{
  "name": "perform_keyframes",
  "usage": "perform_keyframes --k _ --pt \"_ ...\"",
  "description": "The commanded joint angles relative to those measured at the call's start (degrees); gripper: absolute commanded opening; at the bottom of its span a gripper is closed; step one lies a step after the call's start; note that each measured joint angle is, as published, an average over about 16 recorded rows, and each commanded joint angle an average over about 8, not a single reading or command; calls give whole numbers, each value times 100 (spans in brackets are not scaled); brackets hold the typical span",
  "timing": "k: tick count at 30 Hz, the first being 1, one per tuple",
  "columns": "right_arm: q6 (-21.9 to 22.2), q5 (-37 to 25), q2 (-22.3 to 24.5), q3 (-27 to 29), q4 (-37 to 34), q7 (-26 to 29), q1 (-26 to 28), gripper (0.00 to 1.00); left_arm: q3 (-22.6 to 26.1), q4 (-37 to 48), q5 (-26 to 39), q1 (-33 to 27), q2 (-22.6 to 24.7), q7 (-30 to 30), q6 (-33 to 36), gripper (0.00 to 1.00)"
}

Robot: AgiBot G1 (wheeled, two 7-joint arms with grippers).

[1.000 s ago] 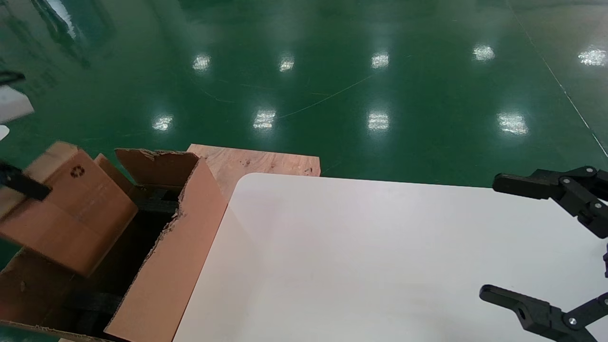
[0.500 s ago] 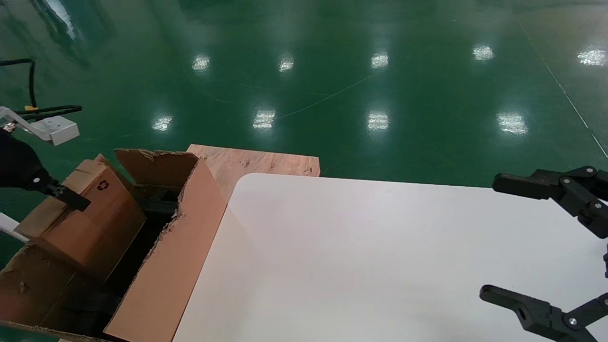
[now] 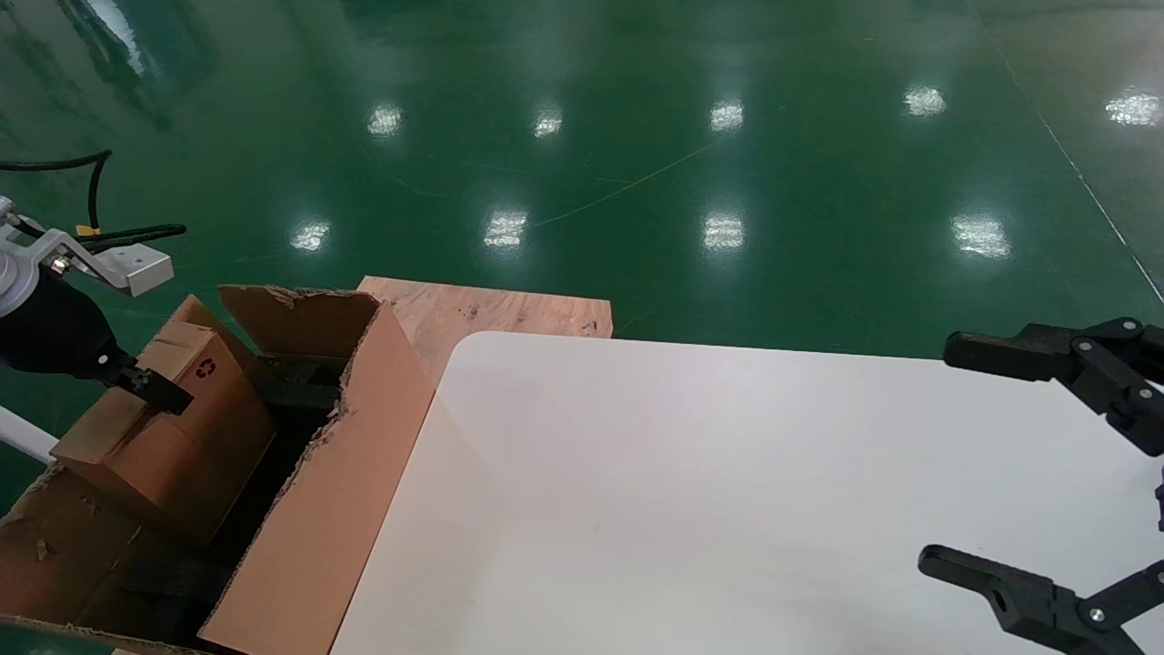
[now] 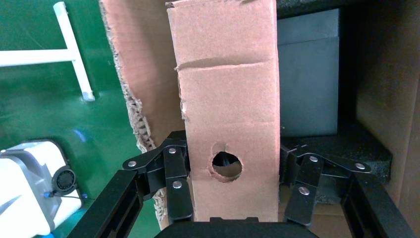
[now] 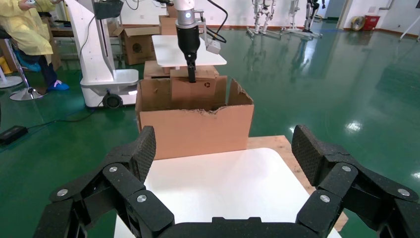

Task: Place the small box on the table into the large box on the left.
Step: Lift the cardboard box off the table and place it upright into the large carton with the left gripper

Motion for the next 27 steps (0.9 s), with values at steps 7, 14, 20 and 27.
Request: perform_keyframes --k 7,14,20,27 --pt "1 2 1 -2 0 -1 1 100 20 83 33 158 -2 -397 22 0" --pt "2 3 2 -4 0 -2 1 100 32 61 57 419 -46 -741 -47 0" --pt "3 4 3 -6 0 -3 1 100 40 -31 67 566 -127 -898 -245 0" --pt "4 6 3 -8 0 -4 2 100 45 -122 70 706 -202 -1060 -565 0"
